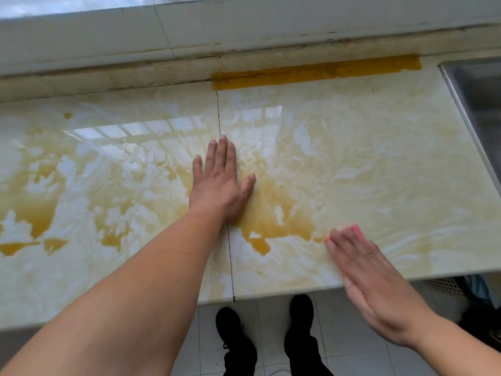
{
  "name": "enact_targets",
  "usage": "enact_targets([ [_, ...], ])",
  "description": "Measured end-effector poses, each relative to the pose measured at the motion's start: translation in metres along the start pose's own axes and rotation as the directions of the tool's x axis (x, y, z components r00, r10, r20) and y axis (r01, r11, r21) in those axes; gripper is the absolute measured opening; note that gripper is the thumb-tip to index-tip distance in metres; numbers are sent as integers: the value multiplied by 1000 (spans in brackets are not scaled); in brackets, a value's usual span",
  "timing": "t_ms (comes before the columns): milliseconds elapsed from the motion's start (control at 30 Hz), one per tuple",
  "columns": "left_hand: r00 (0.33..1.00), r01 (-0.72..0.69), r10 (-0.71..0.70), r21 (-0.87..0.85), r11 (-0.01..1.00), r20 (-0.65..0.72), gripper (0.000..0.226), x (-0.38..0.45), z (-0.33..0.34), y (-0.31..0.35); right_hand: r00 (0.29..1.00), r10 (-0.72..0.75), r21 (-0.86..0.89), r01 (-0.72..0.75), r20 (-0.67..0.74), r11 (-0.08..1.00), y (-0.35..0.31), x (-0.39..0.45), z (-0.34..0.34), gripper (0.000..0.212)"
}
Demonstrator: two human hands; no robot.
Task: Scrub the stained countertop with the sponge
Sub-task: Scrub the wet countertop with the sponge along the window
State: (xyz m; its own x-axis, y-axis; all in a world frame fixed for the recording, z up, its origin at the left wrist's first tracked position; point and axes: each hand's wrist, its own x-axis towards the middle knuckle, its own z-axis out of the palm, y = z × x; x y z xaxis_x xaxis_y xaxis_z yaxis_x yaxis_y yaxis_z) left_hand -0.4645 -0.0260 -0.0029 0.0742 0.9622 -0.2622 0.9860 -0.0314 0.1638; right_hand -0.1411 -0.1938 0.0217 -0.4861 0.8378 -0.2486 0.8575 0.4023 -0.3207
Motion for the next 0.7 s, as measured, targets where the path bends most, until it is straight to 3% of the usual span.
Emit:
enact_targets([
  [167, 1000, 5, -5, 17, 1000, -5, 85, 1, 0, 1, 998, -64, -99, 65, 8, 993, -29, 42, 7, 66],
  [333, 1000, 1, -1, 16, 1000, -9, 86, 2, 1, 0, 1000, -7, -79, 5, -16, 997, -45, 121, -4, 65],
  [600, 1000, 4, -4, 5, 1000, 2, 85, 0, 0, 1, 1000, -11, -115, 12, 9, 993, -53, 72, 0, 66],
  [700, 1000, 5, -5, 1, 1000, 8, 85, 0, 0, 1, 1000, 11, -106, -11, 4, 994, -53, 108, -4, 65],
])
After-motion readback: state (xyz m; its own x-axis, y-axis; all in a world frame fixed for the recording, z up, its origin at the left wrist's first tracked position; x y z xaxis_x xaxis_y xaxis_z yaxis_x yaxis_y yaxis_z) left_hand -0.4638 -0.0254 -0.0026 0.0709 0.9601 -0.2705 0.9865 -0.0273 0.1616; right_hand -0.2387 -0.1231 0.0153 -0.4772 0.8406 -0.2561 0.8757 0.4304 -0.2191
